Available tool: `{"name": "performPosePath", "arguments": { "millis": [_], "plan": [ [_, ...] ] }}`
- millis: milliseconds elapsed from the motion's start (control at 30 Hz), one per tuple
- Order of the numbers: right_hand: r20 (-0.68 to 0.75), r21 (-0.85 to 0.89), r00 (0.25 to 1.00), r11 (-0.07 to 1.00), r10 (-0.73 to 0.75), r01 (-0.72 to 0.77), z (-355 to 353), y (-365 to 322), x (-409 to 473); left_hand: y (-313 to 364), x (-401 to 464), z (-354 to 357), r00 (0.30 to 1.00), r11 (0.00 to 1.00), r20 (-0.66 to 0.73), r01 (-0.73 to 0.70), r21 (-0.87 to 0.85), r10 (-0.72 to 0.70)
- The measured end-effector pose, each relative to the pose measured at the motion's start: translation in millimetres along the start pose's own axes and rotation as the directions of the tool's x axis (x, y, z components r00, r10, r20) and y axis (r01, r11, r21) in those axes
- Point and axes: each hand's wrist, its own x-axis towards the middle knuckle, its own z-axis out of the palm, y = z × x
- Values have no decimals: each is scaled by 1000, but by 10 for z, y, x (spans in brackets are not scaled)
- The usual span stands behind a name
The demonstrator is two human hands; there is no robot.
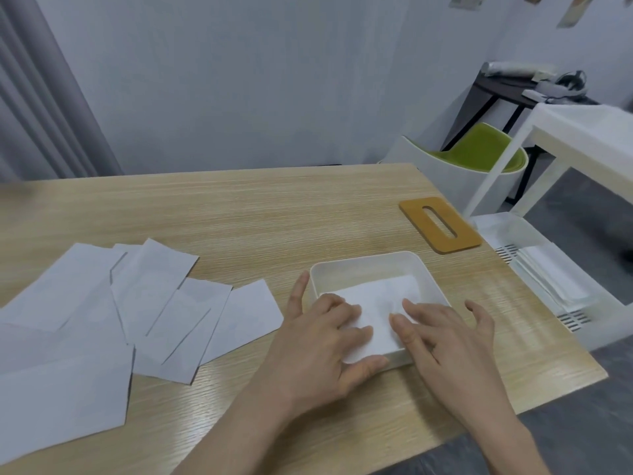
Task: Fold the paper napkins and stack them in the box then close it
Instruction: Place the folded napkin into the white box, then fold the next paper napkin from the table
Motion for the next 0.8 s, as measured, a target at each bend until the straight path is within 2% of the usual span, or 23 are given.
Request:
{"name": "performPosePath", "arguments": {
  "millis": [100,267,400,500,800],
  "plan": [
    [-9,12,1000,1000,15,-15,35,0,-10,-13,-6,12,1000,1000,14,-11,24,11],
    [-109,79,994,997,19,-11,65,-18,-55,-18,-12,-33,999,998,46,-19,53,17],
    [-205,140,978,990,32,-3,40,-67,-91,-21,-73,-77,998,1000,49,-31,3,31],
    [-225,159,974,987,37,-1,12,-138,-105,-20,-139,-114,999,998,51,-15,-59,18],
    [-277,215,951,956,-137,200,2,-619,-145,-243,-522,-266,981,995,-176,67,-74,-79]
  ]
}}
